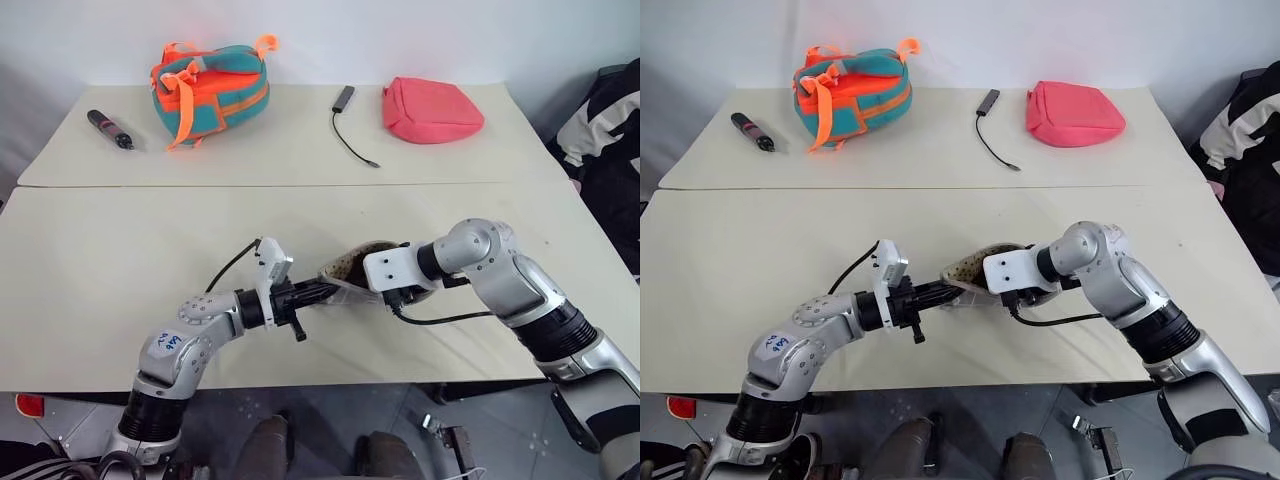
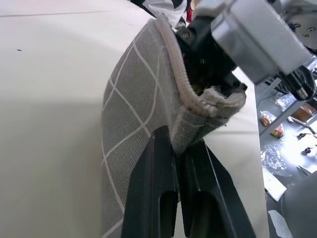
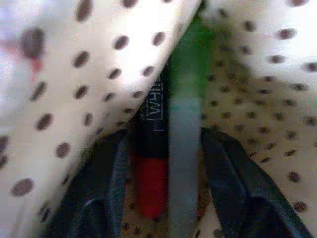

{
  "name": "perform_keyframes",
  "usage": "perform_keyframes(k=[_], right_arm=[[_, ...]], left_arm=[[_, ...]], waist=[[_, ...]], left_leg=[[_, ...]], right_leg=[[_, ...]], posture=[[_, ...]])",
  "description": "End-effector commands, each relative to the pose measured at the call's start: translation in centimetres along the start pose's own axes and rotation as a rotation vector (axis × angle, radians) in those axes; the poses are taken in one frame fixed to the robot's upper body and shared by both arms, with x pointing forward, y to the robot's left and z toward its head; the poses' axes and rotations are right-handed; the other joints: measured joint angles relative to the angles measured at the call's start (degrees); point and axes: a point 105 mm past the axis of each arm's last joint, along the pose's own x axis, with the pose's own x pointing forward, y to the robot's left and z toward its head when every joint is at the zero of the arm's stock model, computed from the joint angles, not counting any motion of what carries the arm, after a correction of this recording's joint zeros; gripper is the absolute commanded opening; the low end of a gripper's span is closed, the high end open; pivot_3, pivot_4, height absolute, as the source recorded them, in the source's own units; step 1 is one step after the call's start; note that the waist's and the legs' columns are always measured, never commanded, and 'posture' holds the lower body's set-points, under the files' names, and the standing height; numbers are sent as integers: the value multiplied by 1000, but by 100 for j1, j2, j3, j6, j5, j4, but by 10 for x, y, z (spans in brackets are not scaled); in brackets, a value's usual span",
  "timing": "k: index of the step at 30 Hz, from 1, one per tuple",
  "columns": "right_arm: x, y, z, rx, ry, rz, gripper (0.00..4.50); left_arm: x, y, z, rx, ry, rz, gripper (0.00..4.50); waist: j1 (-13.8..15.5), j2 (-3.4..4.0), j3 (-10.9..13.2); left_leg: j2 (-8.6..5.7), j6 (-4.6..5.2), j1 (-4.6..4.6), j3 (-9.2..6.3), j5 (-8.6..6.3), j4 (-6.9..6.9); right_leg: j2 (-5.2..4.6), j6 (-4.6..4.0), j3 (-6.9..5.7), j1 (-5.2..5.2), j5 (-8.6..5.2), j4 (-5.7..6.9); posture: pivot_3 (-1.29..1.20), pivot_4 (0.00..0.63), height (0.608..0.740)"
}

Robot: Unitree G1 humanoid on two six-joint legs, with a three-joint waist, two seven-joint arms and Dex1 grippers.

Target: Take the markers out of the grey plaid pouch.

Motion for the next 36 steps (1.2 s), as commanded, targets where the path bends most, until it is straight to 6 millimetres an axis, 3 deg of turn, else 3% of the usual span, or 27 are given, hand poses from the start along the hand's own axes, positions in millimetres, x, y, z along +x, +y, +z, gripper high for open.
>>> perform_keyframes(k=[1,8,12,16,24,32,33,36], right_arm=[[6,6,1,-6,-2,25,2194],[9,3,-2,-7,2,5,2194],[10,2,-2,-11,1,-4,1534],[5,-1,5,-13,-31,-11,1534],[-22,-15,24,1,-109,-52,1534],[-14,-2,12,86,-85,5,1534],[-13,-2,11,81,-73,0,2250],[-8,-1,5,68,-45,-5,3125]], left_arm=[[-1,-7,11,53,-38,-16,0],[0,-8,13,50,-45,-18,0],[0,-7,12,51,-43,-15,0],[1,-6,12,52,-44,-8,0],[-1,0,13,68,-45,24,0],[-1,2,15,72,-56,30,0],[-1,2,14,72,-53,29,0],[-1,2,13,74,-49,29,0]], waist=[[2,0,0],[-2,0,0],[-2,0,0],[-3,0,0],[11,0,0],[18,0,0],[18,0,0],[18,0,0]], left_leg=[[0,0,0,0,0,0],[0,0,0,0,0,0],[0,0,0,0,0,0],[0,0,0,0,0,0],[1,0,-2,0,0,0],[-1,1,-4,-1,-1,-3],[-1,1,-5,-1,-1,-2],[-1,0,-5,-1,-1,-3]], right_leg=[[0,0,0,0,0,0],[0,0,0,0,0,-1],[0,0,0,0,0,-1],[1,0,0,0,0,-1],[0,0,0,-1,0,-2],[0,0,-1,-1,0,-6],[-1,0,-1,-1,0,-6],[-1,0,-1,-1,0,-7]], posture=[[0,150,740],[0,150,740],[0,150,740],[0,150,740],[0,150,740],[0,150,740],[0,150,740],[0,150,740]])
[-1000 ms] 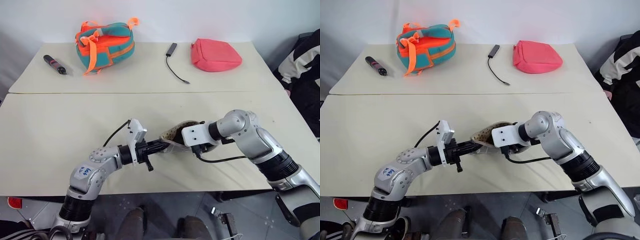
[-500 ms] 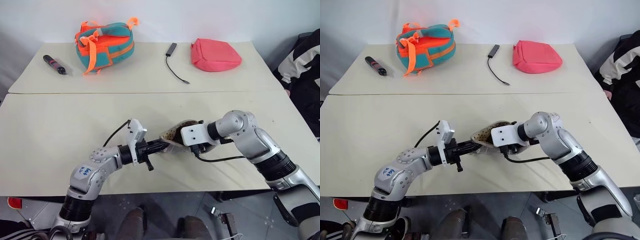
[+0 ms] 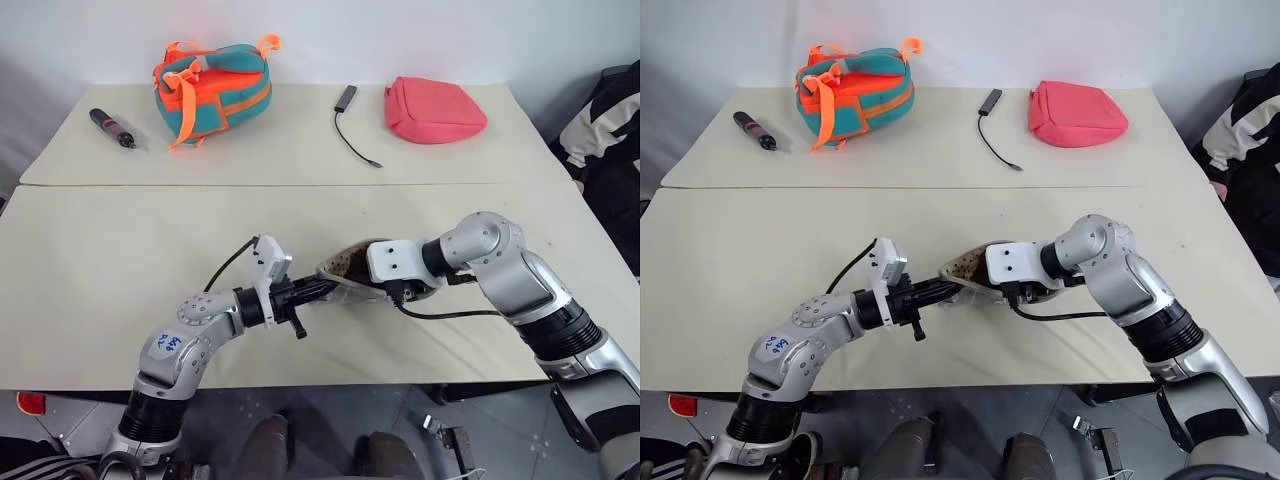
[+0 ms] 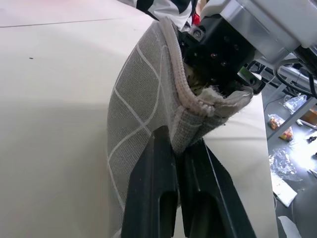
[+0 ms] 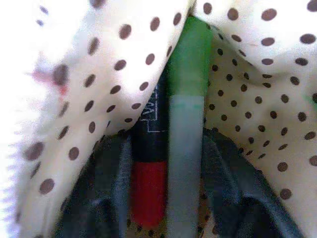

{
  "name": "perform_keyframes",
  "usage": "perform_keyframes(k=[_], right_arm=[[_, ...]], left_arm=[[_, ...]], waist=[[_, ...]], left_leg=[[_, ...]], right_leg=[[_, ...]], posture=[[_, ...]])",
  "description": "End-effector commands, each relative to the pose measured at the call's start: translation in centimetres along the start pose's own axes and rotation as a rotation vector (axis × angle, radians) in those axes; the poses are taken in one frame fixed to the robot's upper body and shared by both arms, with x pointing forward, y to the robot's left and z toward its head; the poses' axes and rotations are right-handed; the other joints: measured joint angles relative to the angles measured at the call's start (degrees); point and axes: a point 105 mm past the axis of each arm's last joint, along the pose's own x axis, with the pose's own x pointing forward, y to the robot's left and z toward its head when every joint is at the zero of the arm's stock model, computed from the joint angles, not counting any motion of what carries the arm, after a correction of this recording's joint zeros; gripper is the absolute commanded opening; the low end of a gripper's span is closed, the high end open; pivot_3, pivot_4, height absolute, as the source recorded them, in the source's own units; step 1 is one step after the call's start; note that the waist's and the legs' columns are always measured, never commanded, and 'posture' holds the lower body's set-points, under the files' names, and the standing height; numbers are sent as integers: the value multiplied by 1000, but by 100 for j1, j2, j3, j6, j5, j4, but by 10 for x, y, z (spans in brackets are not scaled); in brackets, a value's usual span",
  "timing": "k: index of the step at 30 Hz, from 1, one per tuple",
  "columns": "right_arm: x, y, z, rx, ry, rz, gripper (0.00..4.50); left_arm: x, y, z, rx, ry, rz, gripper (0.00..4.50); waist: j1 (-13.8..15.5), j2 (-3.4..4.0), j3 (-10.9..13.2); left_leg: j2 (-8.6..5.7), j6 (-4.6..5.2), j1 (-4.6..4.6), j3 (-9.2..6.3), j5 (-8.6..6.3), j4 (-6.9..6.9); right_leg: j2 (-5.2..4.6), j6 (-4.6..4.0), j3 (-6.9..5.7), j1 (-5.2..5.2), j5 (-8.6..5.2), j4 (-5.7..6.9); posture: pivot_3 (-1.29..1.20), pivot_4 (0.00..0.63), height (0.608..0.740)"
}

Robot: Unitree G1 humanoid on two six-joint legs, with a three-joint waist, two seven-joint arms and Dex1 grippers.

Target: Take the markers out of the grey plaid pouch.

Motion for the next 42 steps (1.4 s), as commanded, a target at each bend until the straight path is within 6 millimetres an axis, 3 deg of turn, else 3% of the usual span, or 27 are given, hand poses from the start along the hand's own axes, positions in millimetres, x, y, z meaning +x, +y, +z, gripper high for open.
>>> perform_keyframes(k=[1,2,8,12,17,27,31,42], right_arm=[[2,2,-5,-53,40,-10,3446],[4,3,-5,-43,38,-5,3700],[2,-9,15,-2,-53,-55,3700],[1,-7,13,-56,-37,-47,3700],[-1,-2,18,-67,-72,-29,2688],[0,1,12,-65,-61,-19,2688],[1,3,8,-67,-50,-20,1868],[10,9,-4,-66,-2,0,1868]], left_arm=[[0,-2,10,43,-32,-4,0],[0,-2,10,41,-33,-4,0],[-1,-3,10,40,-33,-5,0],[1,-4,10,40,-34,-9,0],[1,-4,10,41,-32,-8,0],[1,-4,10,41,-33,-10,0],[1,-5,9,42,-28,-10,0],[1,-6,9,40,-30,-12,0]], waist=[[0,0,0],[0,0,0],[-12,0,0],[-3,0,0],[-1,0,0],[-1,0,0],[0,0,0],[1,0,0]], left_leg=[[0,0,0,0,0,0],[0,0,0,0,0,0],[1,-1,0,1,0,-2],[1,-1,0,1,0,-3],[0,-1,-1,1,0,-3],[0,-1,0,1,0,-3],[0,-1,0,1,0,-3],[0,-1,0,0,0,-2]], right_leg=[[0,0,0,0,0,0],[0,0,0,-1,0,0],[0,0,0,-1,0,0],[0,0,1,-3,0,0],[0,0,0,-2,0,-1],[0,0,0,-2,0,-1],[0,0,0,-2,0,-1],[0,0,0,-1,0,-2]], posture=[[0,150,740],[0,150,740],[0,150,740],[0,150,740],[0,150,740],[0,150,740],[0,150,740],[0,150,740]])
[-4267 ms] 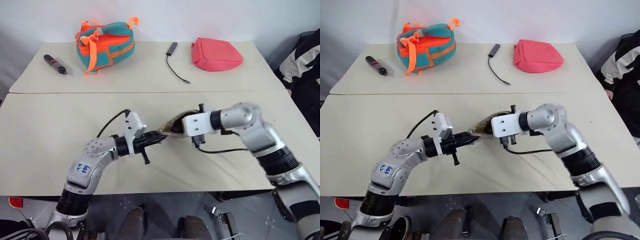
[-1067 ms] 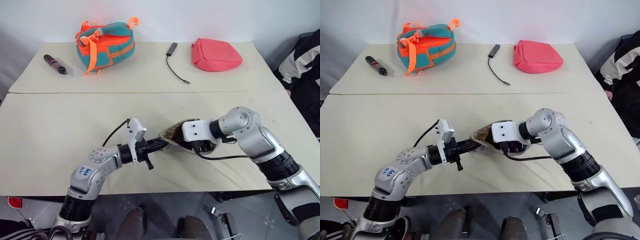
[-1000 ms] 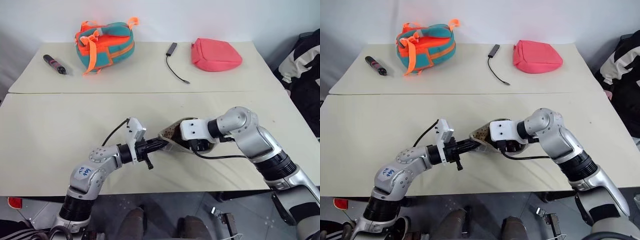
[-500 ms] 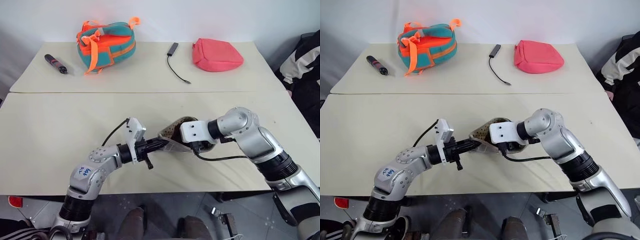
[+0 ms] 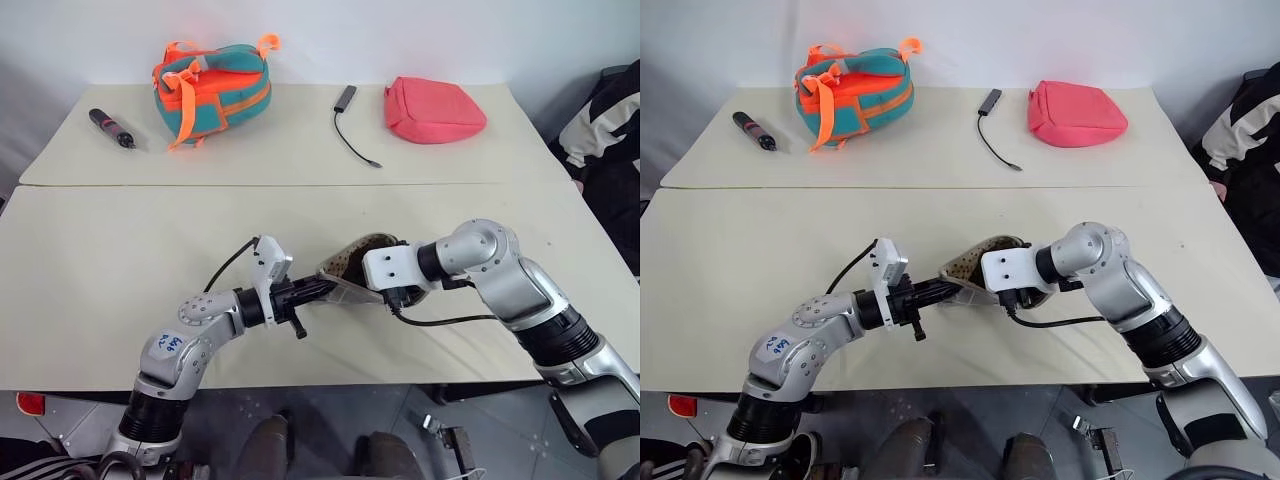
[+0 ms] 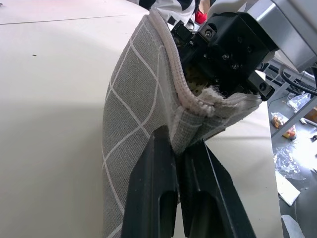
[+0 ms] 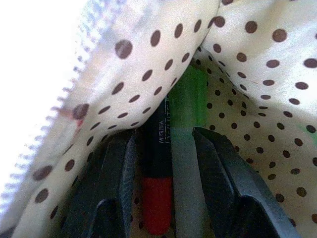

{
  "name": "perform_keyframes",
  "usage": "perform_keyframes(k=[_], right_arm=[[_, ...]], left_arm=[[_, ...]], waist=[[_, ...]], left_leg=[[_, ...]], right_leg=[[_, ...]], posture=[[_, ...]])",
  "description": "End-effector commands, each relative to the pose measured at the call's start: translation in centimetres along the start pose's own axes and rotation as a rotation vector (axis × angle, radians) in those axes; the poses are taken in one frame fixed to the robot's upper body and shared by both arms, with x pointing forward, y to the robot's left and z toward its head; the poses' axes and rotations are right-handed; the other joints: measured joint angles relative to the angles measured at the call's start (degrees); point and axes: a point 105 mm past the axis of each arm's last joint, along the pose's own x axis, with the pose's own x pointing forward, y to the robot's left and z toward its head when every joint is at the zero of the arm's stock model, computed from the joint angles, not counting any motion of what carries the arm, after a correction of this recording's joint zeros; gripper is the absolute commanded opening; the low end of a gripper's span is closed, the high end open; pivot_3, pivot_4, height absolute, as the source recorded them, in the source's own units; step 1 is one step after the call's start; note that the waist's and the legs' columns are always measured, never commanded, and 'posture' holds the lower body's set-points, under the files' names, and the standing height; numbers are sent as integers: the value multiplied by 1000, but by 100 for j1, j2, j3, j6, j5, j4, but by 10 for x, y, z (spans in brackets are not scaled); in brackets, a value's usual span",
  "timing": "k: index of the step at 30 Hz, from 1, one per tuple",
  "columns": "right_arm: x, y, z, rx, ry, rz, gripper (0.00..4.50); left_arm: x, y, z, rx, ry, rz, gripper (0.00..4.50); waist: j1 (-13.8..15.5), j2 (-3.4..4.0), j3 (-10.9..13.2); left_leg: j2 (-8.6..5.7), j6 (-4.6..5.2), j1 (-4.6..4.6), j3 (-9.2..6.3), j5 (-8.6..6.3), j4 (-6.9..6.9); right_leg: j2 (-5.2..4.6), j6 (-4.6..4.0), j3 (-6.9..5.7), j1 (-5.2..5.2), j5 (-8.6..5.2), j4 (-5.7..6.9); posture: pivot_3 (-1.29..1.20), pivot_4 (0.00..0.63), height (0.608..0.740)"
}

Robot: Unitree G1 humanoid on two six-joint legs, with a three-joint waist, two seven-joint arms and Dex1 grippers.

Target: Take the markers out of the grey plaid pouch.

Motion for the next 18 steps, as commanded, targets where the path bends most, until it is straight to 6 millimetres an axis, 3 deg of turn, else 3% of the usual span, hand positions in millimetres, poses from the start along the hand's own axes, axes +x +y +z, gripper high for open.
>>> perform_keyframes(k=[1,3,7,18], right_arm=[[4,8,-7,8,25,35,1868],[5,11,-6,11,15,48,1868],[8,11,-11,6,36,30,1062],[17,12,-15,20,58,28,1062]], left_arm=[[1,-6,10,39,-35,-16,0],[1,-6,10,39,-35,-15,0],[2,-6,10,38,-36,-15,0],[2,-6,9,39,-34,-16,0]], waist=[[0,0,0],[0,0,0],[0,0,0],[-11,0,0]], left_leg=[[0,0,0,0,0,0],[0,0,0,0,0,0],[0,0,0,0,0,0],[2,0,3,1,0,2]], right_leg=[[0,0,0,0,0,0],[0,0,0,0,0,0],[0,0,-1,1,0,0],[1,0,1,2,0,3]], posture=[[0,150,740],[0,150,740],[0,150,740],[0,150,740]])
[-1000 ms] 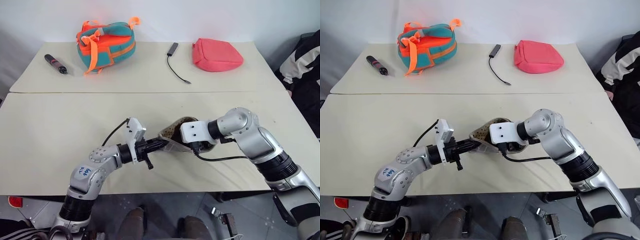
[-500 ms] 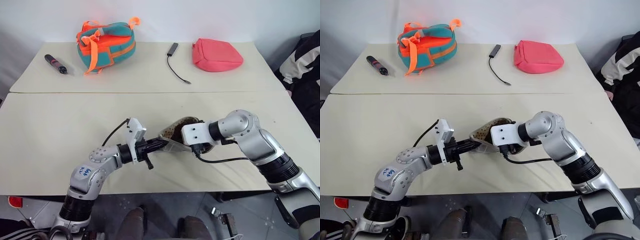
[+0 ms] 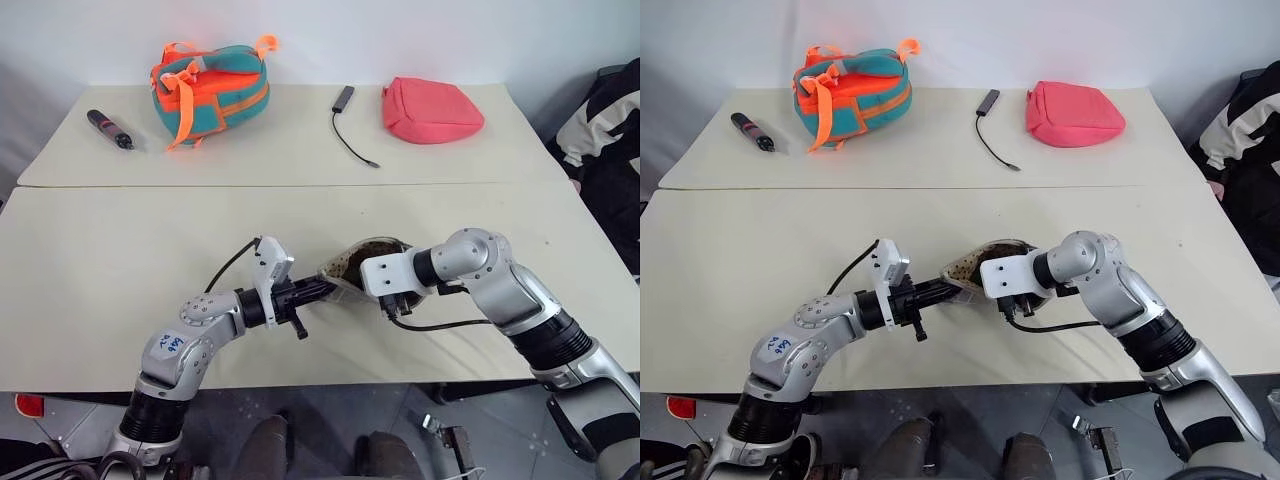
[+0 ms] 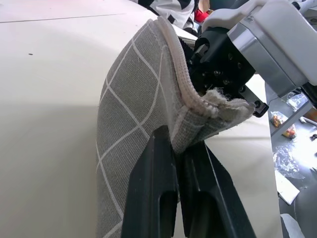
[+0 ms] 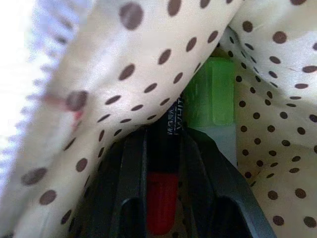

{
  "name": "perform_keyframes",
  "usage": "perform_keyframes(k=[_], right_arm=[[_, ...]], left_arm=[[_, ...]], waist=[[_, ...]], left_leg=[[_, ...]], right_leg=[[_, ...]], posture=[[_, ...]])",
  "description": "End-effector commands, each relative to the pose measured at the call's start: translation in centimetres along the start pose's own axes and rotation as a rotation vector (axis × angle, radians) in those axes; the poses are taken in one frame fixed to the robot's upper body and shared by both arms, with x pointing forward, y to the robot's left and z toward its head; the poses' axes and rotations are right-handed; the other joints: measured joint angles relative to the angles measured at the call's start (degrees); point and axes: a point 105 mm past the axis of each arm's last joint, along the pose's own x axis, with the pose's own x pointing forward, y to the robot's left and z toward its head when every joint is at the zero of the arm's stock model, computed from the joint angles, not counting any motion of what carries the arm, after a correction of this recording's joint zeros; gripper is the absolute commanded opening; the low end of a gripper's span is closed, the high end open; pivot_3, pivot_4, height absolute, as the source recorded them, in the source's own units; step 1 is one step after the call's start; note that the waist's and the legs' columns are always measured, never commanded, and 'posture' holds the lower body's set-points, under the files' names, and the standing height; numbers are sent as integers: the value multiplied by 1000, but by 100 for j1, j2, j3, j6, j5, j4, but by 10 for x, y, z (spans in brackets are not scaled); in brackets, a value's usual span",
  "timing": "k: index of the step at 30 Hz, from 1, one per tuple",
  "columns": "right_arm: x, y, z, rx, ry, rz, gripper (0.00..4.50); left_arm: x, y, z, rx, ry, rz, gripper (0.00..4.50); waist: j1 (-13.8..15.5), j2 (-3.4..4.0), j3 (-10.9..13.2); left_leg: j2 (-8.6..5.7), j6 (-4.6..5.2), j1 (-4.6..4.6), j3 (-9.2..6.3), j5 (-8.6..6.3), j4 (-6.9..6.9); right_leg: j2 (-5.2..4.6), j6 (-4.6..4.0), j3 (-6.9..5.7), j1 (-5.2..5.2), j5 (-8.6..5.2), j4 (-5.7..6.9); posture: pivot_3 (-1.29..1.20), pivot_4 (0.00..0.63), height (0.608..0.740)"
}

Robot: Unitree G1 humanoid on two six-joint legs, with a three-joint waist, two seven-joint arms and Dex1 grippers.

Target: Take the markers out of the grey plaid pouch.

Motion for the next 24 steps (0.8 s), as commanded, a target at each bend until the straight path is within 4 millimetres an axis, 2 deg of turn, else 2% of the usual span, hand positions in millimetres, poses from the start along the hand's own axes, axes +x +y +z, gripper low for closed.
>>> perform_keyframes(k=[1,7,11,15,17,19,22,24], right_arm=[[8,7,-5,47,15,34,1062],[-3,1,-4,62,2,8,23],[-13,-5,6,86,-58,-10,23],[-29,-13,17,102,-108,-34,23],[-28,-15,20,101,-119,-44,23],[-19,-12,14,94,-89,-42,23],[-10,-11,5,84,-37,-41,616],[-10,-9,3,89,-18,-31,1241]], left_arm=[[1,-6,11,39,-40,-18,0],[0,-5,10,37,-40,-13,0],[-1,-3,9,53,-32,-4,0],[-8,9,14,84,-44,46,0],[-10,14,15,103,-41,63,0],[-9,15,13,100,-37,61,0],[-6,10,14,48,-58,29,0],[-7,5,12,-45,-69,-11,0]], waist=[[0,0,0],[8,-1,-1],[7,-1,0],[13,-1,0],[15,-1,0],[14,-1,0],[13,-1,0],[11,-1,0]], left_leg=[[0,0,0,0,0,0],[2,-1,3,0,-1,1],[2,0,-1,0,-1,0],[1,0,-2,-1,-1,-2],[1,0,-3,-1,-1,-2],[1,-1,-3,-1,-1,-2],[0,-1,-3,0,-1,-4],[0,-1,-3,0,-1,-4]], right_leg=[[0,0,0,0,0,0],[2,-1,0,4,0,-1],[1,-1,0,1,1,-2],[1,-1,-2,0,1,-5],[1,-1,-2,0,1,-6],[1,-1,-2,0,1,-6],[1,-1,-2,-1,1,-7],[1,-1,-1,-3,1,-6]], posture=[[0,150,740],[0,150,740],[0,150,740],[0,150,740],[0,150,740],[0,150,740],[0,150,740],[0,150,740]])
